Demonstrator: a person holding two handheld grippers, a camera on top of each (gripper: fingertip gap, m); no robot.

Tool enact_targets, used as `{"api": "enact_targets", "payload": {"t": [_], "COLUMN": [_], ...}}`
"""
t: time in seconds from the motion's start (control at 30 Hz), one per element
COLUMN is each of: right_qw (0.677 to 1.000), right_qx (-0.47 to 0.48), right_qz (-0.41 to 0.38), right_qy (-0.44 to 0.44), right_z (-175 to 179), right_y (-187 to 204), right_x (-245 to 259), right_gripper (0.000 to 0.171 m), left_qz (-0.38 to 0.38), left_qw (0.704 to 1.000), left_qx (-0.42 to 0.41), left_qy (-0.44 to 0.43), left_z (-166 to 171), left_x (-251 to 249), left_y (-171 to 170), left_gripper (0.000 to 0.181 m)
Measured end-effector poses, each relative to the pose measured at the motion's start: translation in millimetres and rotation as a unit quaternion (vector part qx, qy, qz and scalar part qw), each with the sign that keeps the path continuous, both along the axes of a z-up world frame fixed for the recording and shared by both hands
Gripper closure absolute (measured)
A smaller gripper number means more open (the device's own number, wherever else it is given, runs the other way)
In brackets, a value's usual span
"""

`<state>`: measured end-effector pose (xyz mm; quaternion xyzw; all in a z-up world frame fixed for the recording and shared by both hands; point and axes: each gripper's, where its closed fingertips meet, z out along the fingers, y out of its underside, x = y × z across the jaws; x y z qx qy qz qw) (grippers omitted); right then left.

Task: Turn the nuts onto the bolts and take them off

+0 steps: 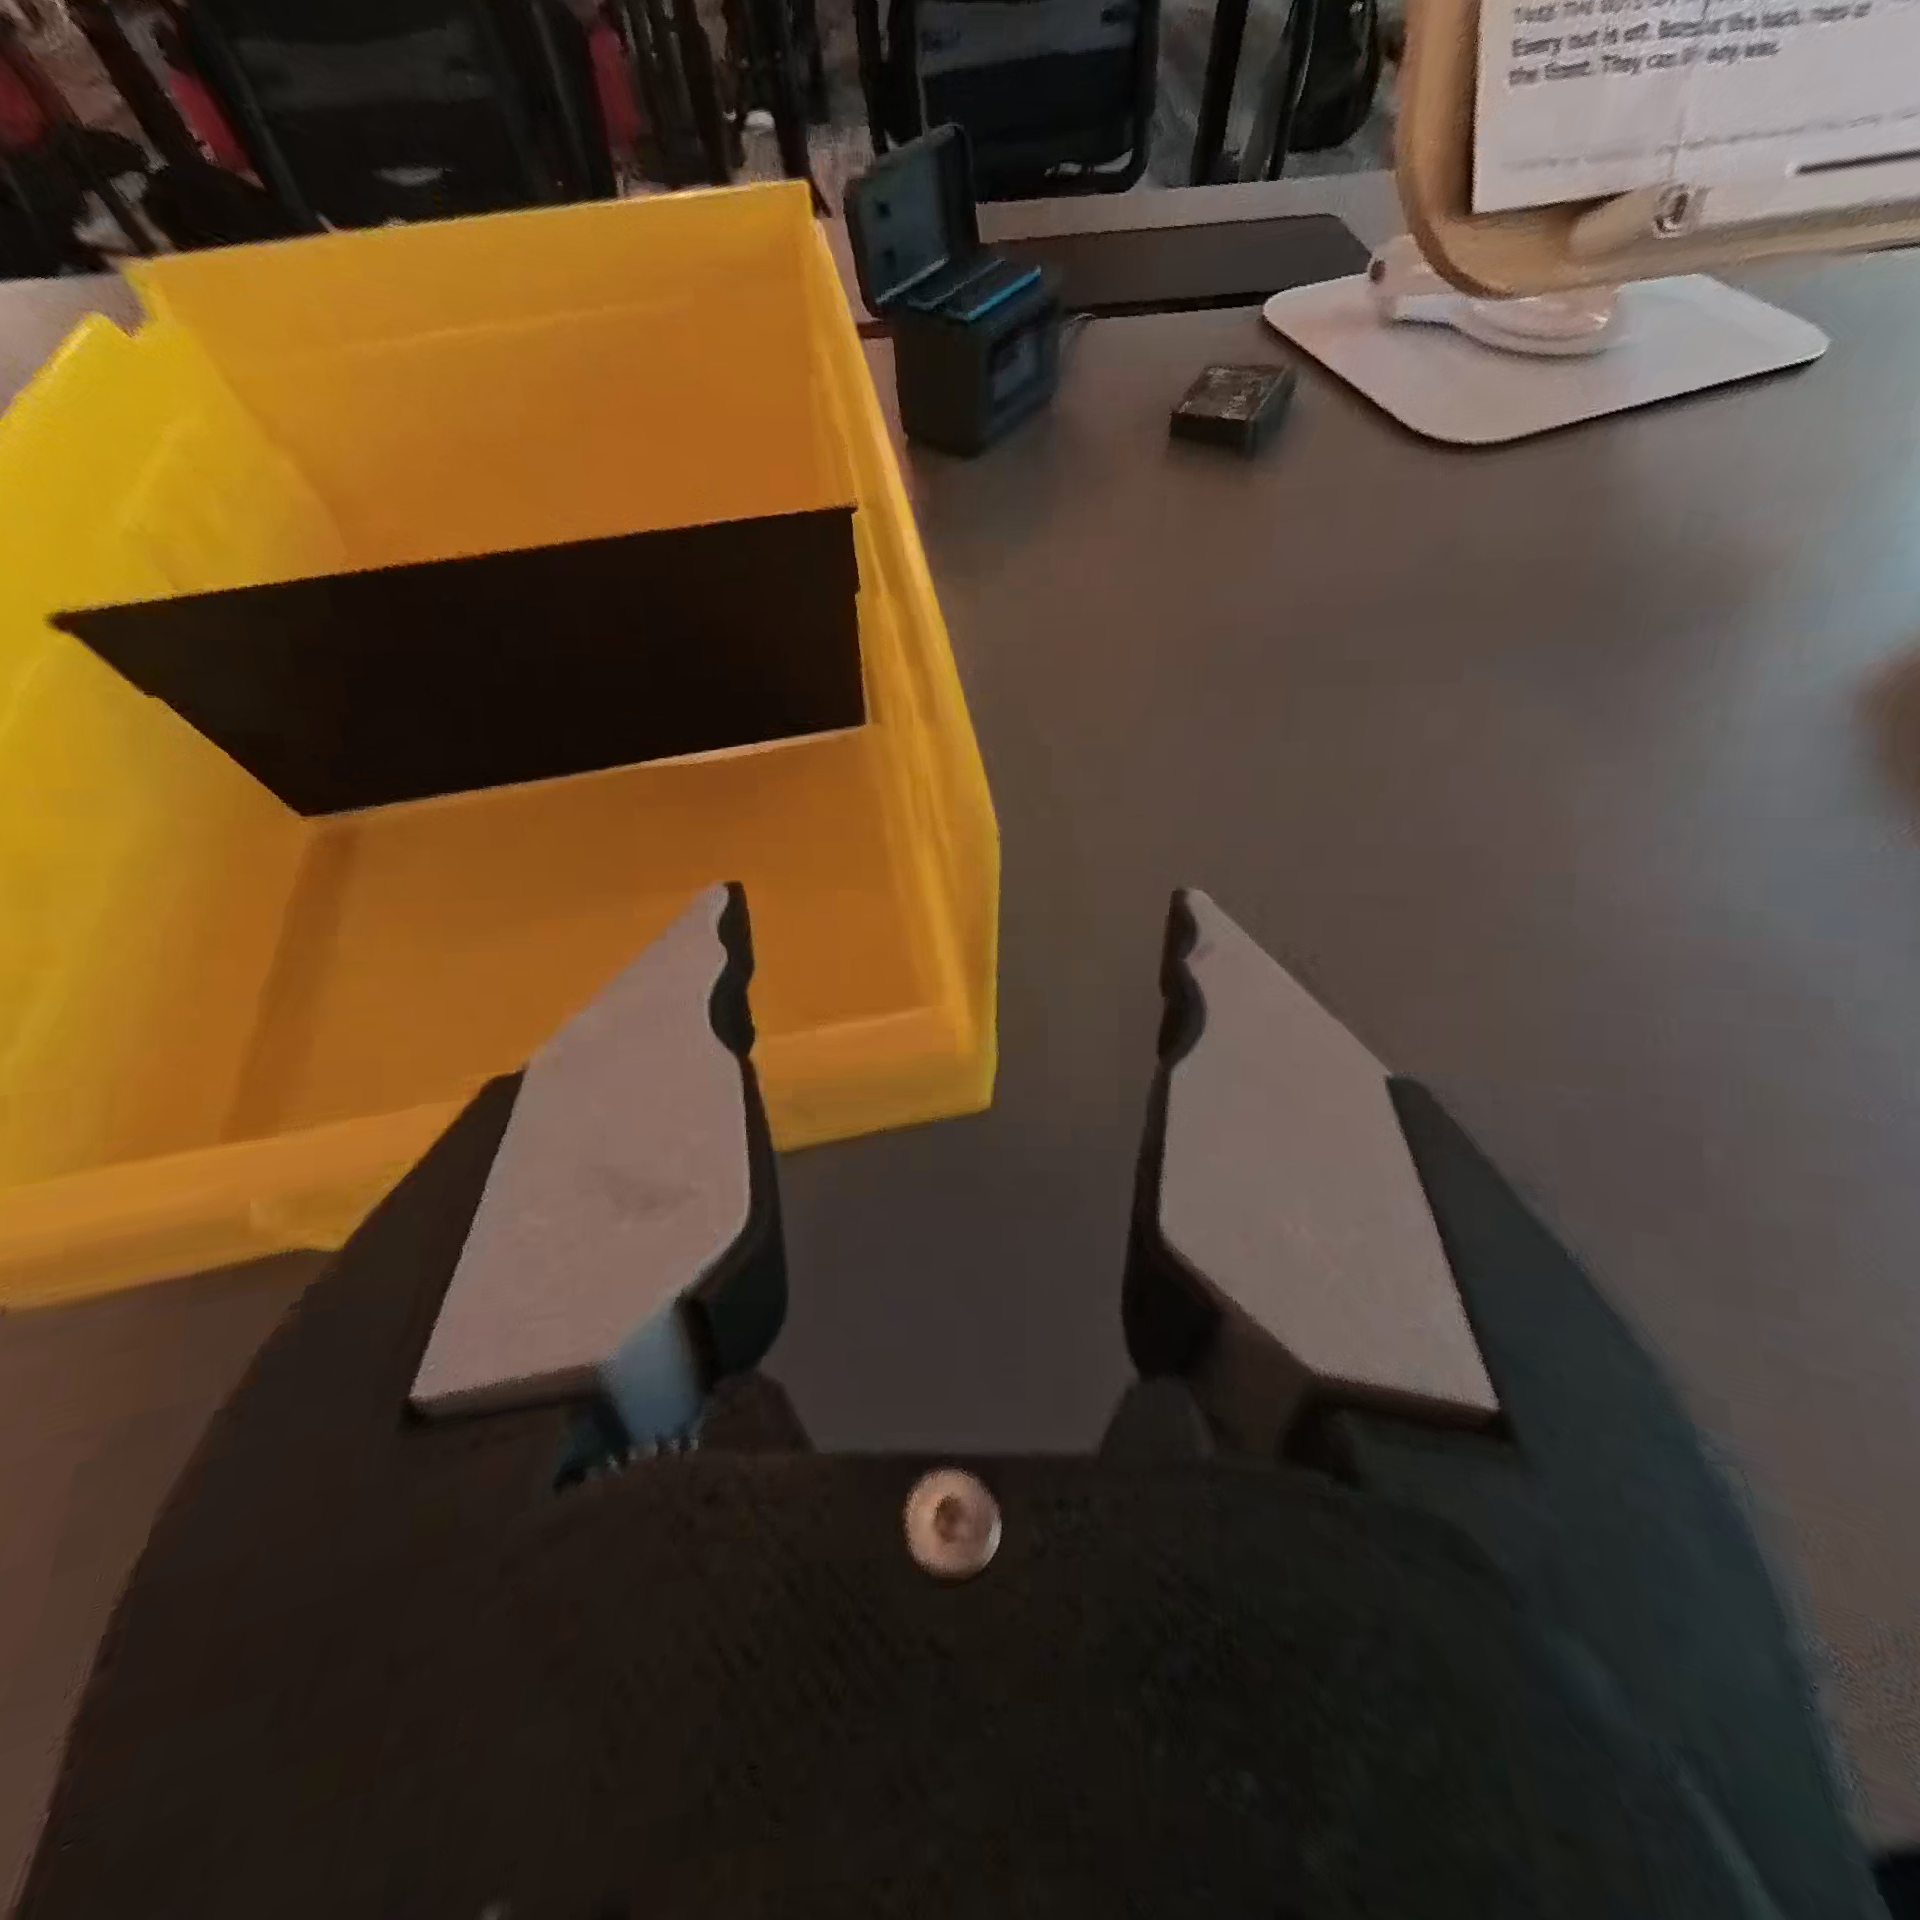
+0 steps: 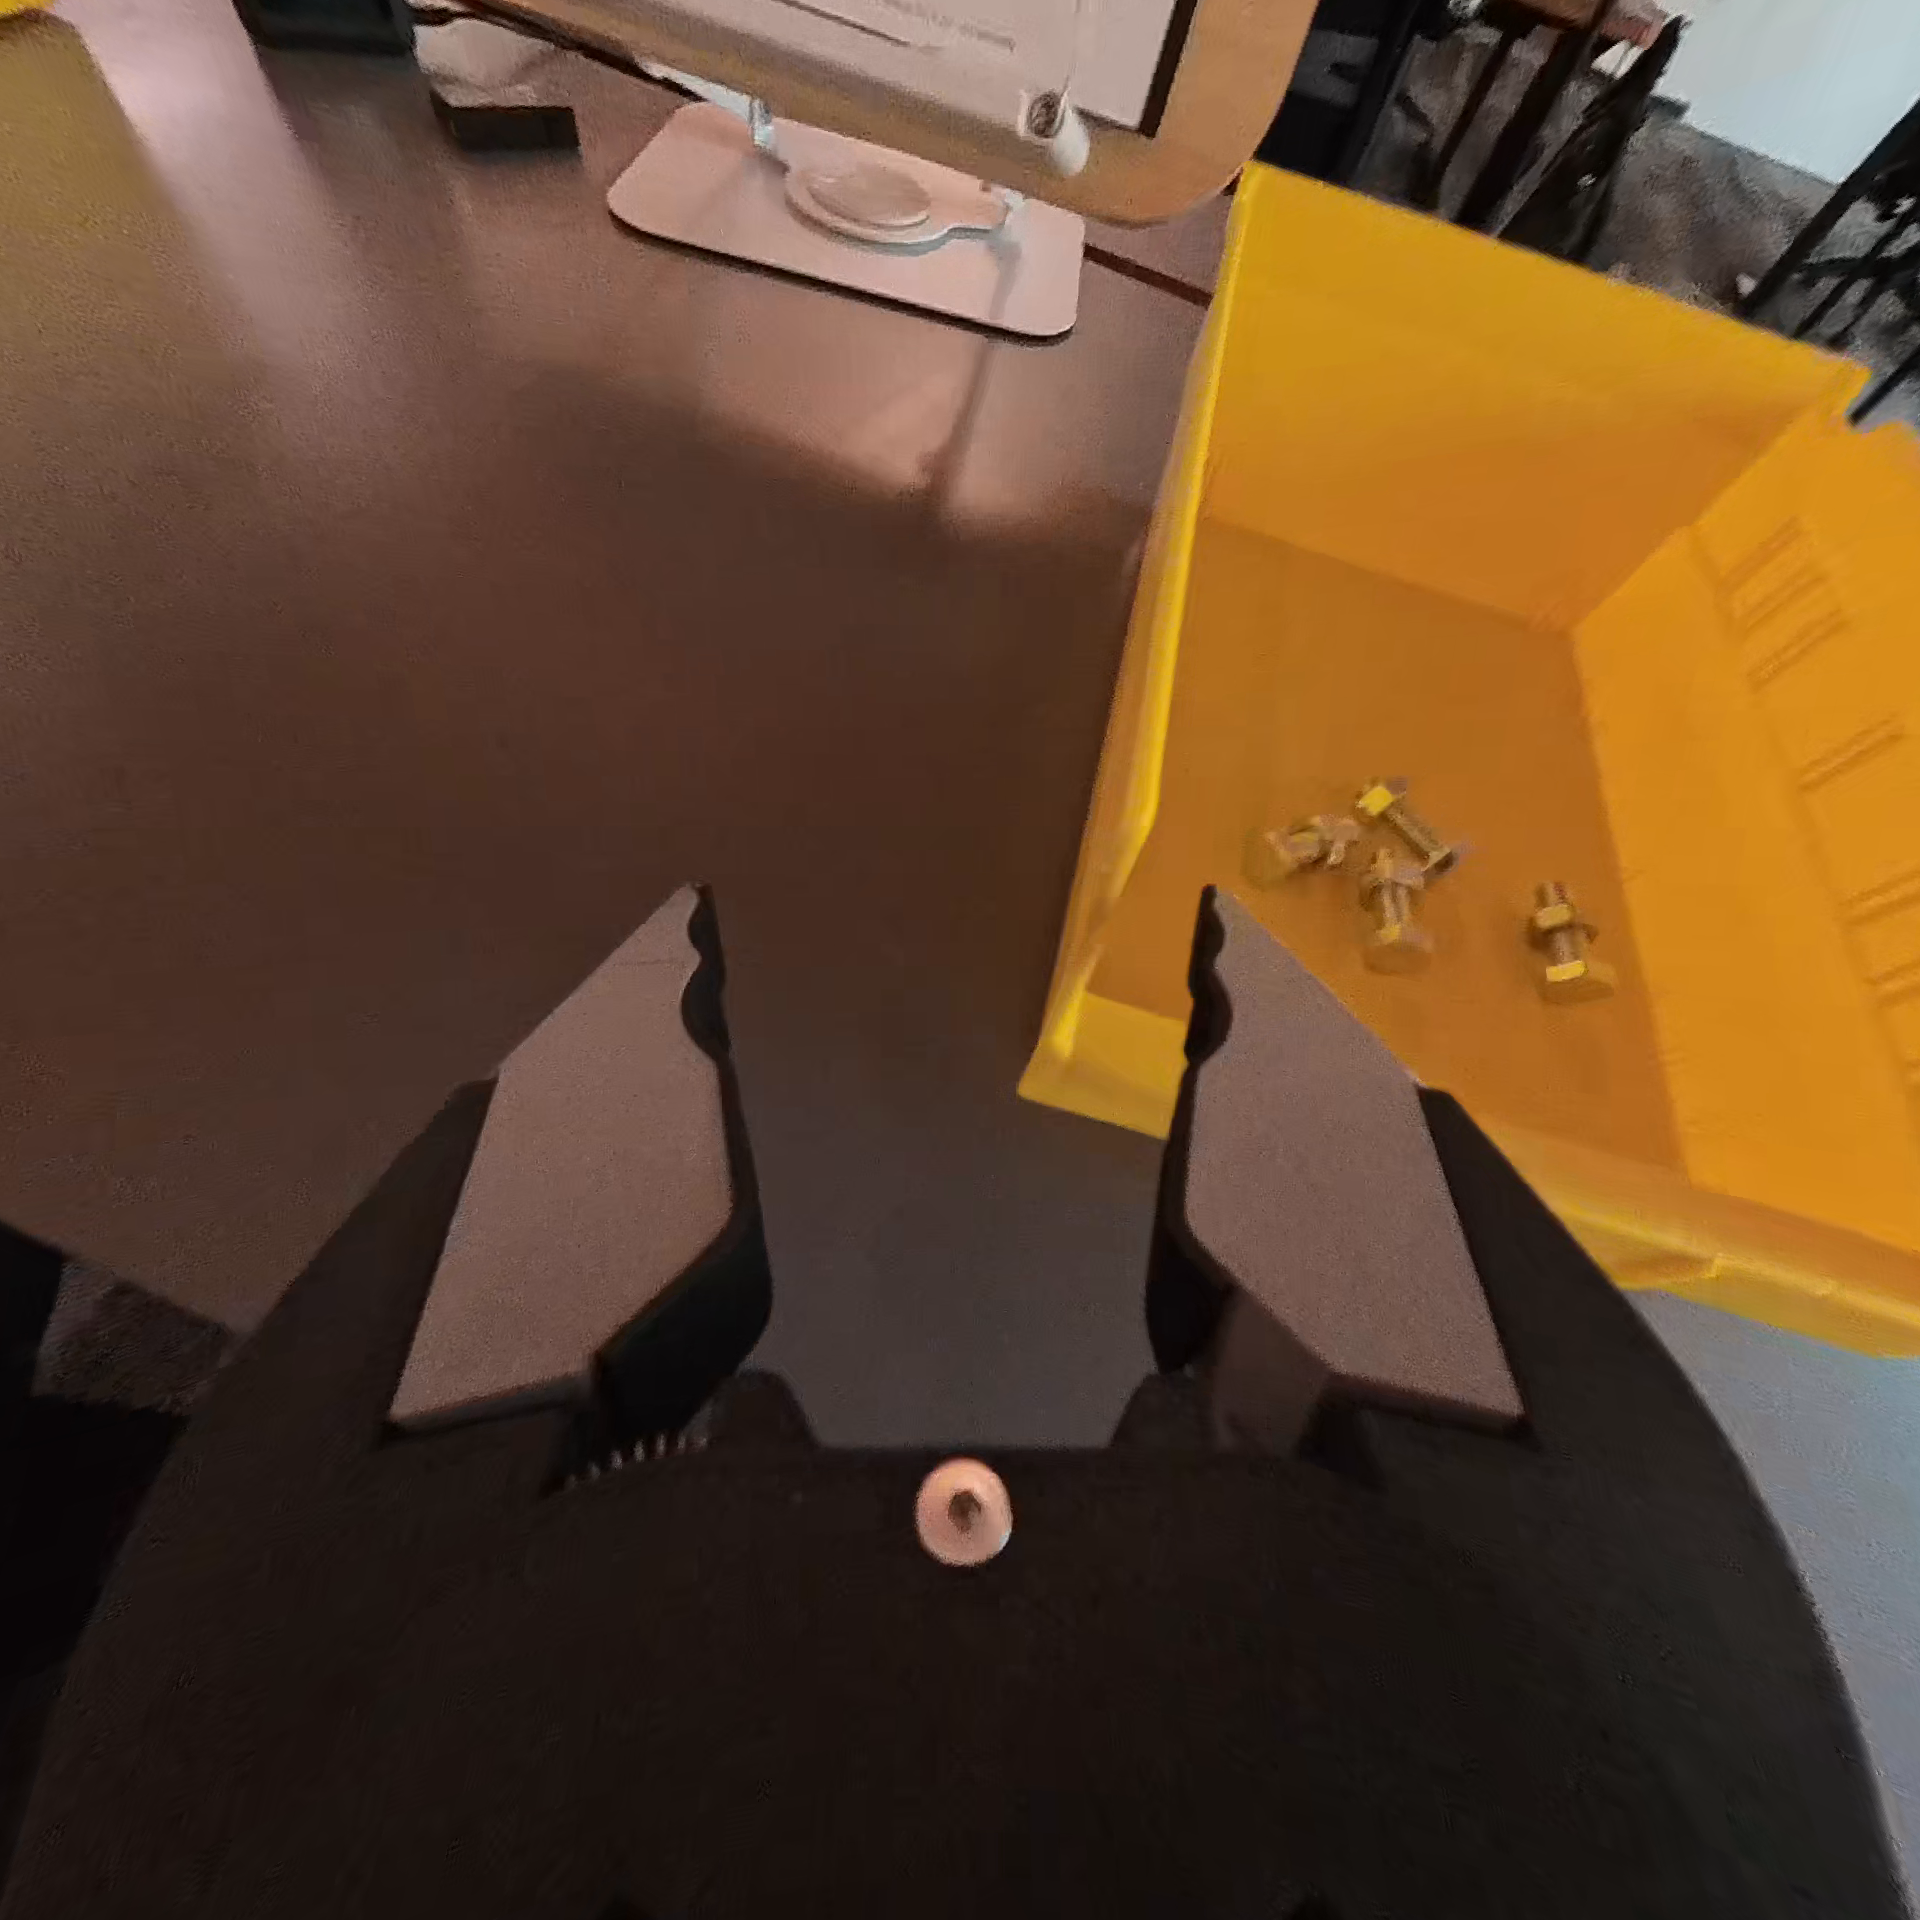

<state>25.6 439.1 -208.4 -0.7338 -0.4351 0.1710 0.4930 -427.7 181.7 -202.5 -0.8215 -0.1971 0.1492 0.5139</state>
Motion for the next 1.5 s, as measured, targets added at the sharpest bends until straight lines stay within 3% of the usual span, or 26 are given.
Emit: {"api": "enact_targets", "payload": {"t": [0.07, 0.17, 0.23, 0.27, 0.33, 0.5, 0.7, 1.0, 1.2, 1.33, 1.4, 1.5], "right_qw": [1.000, 0.999, 0.999, 0.998, 0.999, 0.999, 0.997, 0.987, 0.971, 0.960, 0.963, 0.960], "right_qx": [0.022, 0.003, -0.015, -0.008, -0.028, -0.035, -0.023, -0.041, -0.053, -0.060, -0.060, -0.047], "right_qz": [-0.011, -0.016, -0.030, -0.046, -0.041, -0.023, 0.037, 0.153, 0.233, 0.273, 0.261, 0.277], "right_qy": [0.000, -0.028, -0.042, -0.042, -0.021, -0.017, -0.060, -0.035, -0.030, -0.028, -0.026, 0.002], "right_z": [7, 0, -6, -4, -3, -4, -5, -3, -2, 4, 16, 49], "right_y": [13, 26, 34, 41, 39, 11, -60, -191, -271, -315, -326, -343], "right_x": [-6, -15, -13, -8, -3, 8, -28, -178, -310, -408, -433, -424], "right_gripper": [0.089, 0.113, 0.140, 0.166, 0.169, 0.169, 0.166, 0.156, 0.155, 0.133, 0.125, 0.117], "left_qz": [0.010, -0.022, 0.006, 0.019, 0.016, 0.001, -0.030, -0.037, 0.024, 0.044, 0.041, 0.014], "left_qw": [1.000, 0.997, 0.996, 0.994, 0.995, 0.992, 0.992, 0.987, 0.982, 0.978, 0.978, 0.978], "left_qx": [-0.019, -0.062, -0.071, -0.078, -0.042, 0.009, 0.098, 0.117, 0.116, 0.126, 0.136, 0.131], "left_qy": [0.021, 0.027, 0.055, 0.078, 0.088, 0.124, 0.080, 0.100, 0.147, 0.161, 0.154, 0.159], "left_z": [-1, -9, -7, -6, -1, 24, 67, 105, 128, 138, 140, 140], "left_x": [-15, -20, -32, -38, -41, -28, -6, 10, -3, -7, -4, 8], "left_y": [10, 25, 23, 15, 5, -33, -76, -135, -173, -183, -184, -181], "left_gripper": [0.122, 0.167, 0.177, 0.178, 0.179, 0.179, 0.178, 0.178, 0.178, 0.178, 0.178, 0.178]}}
